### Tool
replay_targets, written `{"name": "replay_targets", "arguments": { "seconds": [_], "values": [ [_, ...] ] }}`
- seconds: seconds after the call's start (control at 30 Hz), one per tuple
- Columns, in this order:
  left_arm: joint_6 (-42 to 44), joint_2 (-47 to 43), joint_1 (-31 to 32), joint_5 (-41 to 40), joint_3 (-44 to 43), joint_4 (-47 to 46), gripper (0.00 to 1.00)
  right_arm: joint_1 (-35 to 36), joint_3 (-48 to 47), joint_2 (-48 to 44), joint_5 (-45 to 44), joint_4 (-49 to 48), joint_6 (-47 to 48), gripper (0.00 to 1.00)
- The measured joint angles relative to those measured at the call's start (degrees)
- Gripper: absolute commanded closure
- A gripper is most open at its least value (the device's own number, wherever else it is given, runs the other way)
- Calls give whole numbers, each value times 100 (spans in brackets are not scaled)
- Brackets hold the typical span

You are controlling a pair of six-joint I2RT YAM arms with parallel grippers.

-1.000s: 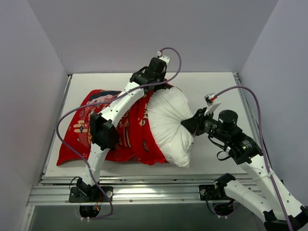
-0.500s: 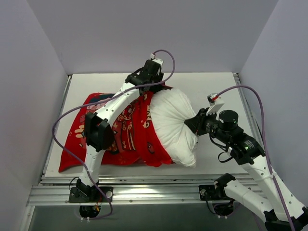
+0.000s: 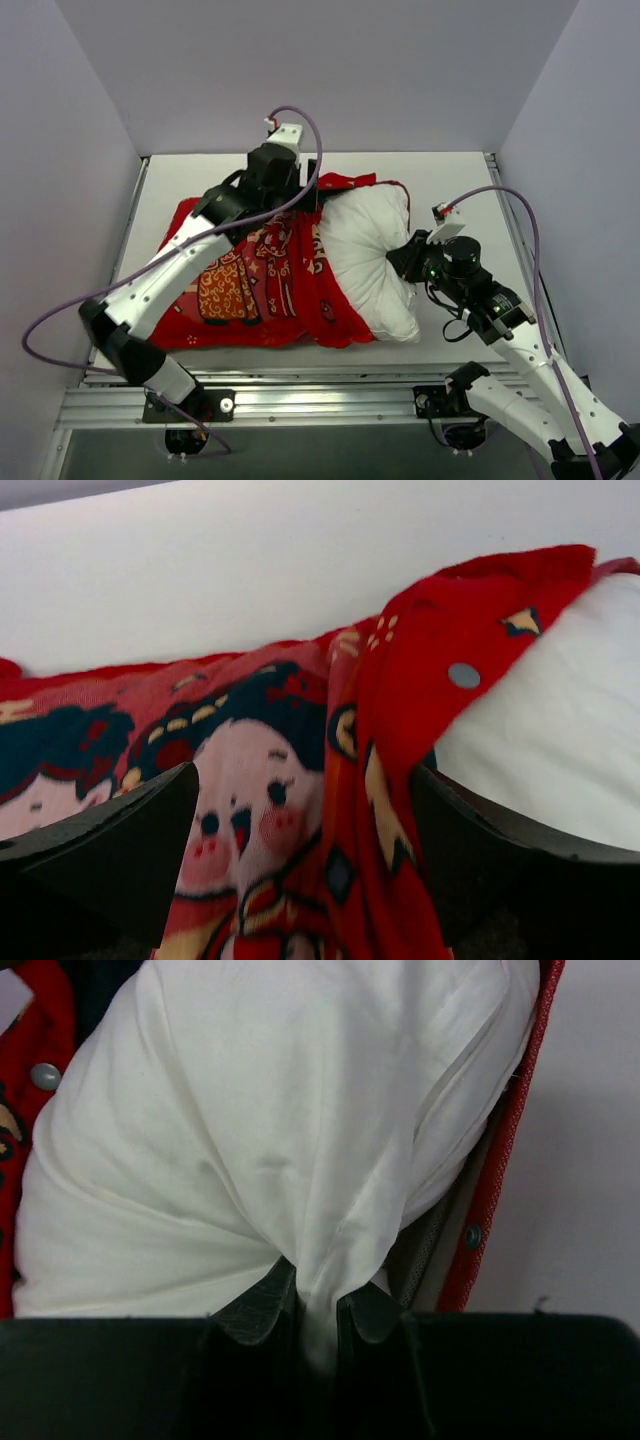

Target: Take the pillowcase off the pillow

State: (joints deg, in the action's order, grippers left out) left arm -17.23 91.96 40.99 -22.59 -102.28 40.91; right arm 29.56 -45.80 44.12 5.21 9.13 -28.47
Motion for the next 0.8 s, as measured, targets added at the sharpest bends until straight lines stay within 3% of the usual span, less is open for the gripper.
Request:
{"name": "replay_targets", "arguments": {
  "seconds": [0.23, 0.43, 0.6, 0.8],
  "values": [
    [-1064, -2175, 245, 7, 2461, -278, 6, -35, 306, 249, -306, -297, -114, 100],
    [-1707, -2328, 240, 52, 3853, -710, 4, -33, 391, 306, -308, -498, -195, 100],
    [-1818, -2157, -105, 240, 4000, -1244, 4, -33, 415, 299, -350, -417, -221, 100],
    [-1342, -1401, -907, 636, 3217, -1572, 4, -26, 411, 210, -269, -420, -352, 100]
  ]
}}
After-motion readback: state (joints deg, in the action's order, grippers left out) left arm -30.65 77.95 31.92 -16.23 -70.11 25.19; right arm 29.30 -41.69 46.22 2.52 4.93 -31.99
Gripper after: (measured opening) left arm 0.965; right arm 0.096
